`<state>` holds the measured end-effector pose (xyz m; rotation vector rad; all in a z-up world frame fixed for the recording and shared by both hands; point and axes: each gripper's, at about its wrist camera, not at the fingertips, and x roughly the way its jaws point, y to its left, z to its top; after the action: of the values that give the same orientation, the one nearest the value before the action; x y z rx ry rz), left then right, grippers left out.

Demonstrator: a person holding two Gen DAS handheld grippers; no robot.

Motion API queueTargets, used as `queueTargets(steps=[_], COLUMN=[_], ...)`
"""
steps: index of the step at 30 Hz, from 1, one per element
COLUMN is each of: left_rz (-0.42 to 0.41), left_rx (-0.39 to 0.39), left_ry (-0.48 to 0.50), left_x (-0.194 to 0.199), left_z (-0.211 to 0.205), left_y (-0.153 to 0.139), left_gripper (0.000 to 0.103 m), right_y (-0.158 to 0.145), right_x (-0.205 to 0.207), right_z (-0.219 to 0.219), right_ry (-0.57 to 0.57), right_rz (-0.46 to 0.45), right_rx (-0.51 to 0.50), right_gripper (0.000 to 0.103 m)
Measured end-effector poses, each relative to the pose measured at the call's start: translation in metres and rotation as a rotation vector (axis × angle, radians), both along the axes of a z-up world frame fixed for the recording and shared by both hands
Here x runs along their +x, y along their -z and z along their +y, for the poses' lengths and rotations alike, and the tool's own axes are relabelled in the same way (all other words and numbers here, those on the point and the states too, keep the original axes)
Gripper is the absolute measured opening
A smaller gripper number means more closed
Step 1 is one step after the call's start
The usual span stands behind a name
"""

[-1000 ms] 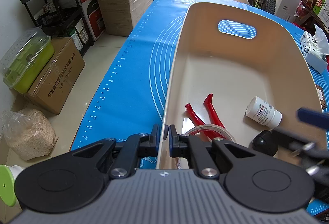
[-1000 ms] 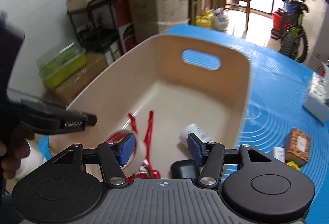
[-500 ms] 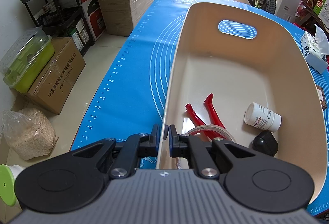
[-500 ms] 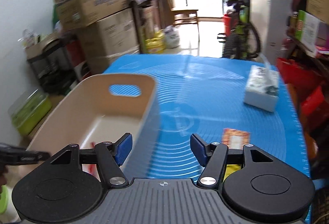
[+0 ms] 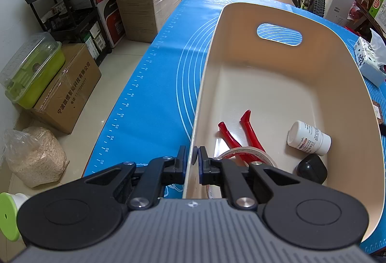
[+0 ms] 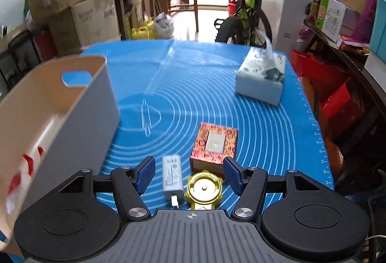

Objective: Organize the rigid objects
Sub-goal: 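Reach the right tool to the white charger and grasp it, then carry the white charger with the right tool and release it into the basket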

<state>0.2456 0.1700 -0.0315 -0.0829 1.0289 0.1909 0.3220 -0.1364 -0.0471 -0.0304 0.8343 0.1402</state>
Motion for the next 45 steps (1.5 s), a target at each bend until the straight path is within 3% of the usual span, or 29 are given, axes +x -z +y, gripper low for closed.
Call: queueTargets(steps=[11, 17, 19, 21, 33, 45], left_rz=[0.001, 0.001, 0.001, 0.001, 0.001, 0.001], left_rx=[0.002, 0.002, 0.001, 0.001, 0.001, 0.000], left_ry=[0.001, 0.000, 0.000, 0.000, 0.000, 0.000], left_x=[0.000, 0.000, 0.000, 0.000, 0.000, 0.000], left_z=[0.001, 0.001, 0.001, 0.001, 0.001, 0.001], left_y=[0.000, 0.000, 0.000, 0.000, 0.000, 0.000], left_gripper=[0.011, 0.011, 0.011, 0.011, 0.011, 0.011], right_y=[0.038, 0.039, 0.038, 0.036, 0.029, -0.018], right_x=[0.010, 0.008, 0.008, 0.008, 0.006, -0.008], right_z=[0.018, 0.023, 0.023, 0.023, 0.020, 0.018], right_ry=[-0.083, -0.120, -0.134, -0.132, -0.109, -0.060], right_rz=[0.021, -0.021, -0.025, -0.019, -0.021, -0.145], right_rx=[-0.121, -0.136, -0.118, -0.103, -0.057, 0.064], right_gripper=[0.064, 0.049, 0.035, 0.033, 0.032, 0.032])
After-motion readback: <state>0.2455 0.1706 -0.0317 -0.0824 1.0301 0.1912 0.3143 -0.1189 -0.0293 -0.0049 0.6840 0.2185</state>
